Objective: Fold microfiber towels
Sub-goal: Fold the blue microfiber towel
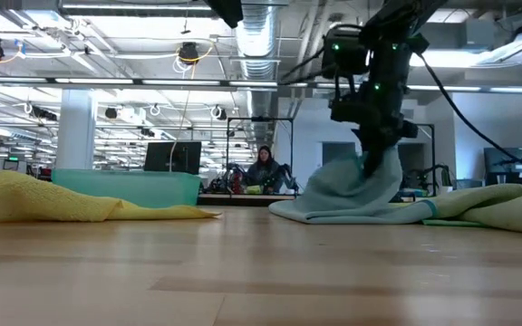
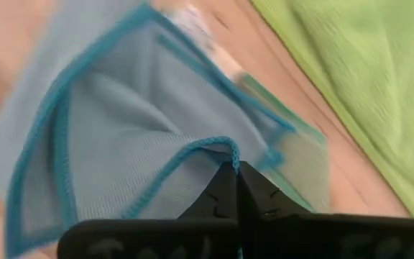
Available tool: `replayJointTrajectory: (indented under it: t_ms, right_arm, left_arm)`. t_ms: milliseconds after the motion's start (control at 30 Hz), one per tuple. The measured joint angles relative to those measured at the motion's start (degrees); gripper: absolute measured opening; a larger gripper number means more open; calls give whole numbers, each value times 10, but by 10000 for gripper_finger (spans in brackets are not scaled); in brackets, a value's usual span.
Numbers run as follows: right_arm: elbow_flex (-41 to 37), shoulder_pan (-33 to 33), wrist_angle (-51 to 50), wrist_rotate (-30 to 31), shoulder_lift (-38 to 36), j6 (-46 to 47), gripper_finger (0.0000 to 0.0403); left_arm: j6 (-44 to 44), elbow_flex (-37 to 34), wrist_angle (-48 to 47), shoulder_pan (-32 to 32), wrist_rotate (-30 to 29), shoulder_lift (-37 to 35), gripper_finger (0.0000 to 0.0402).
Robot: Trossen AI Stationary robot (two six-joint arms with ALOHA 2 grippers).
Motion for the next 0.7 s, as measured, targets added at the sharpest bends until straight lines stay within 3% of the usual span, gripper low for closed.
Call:
replayJointTrajectory:
  t_ms: [433, 700]
  right_arm:
    - [0, -8, -26, -25, 0, 34, 32]
    - [0, -30, -40, -19, 0, 77, 92]
  left_arm:
    - [0, 0, 0, 0, 1, 0, 139]
    - [-4, 0, 0, 0, 3, 0, 139]
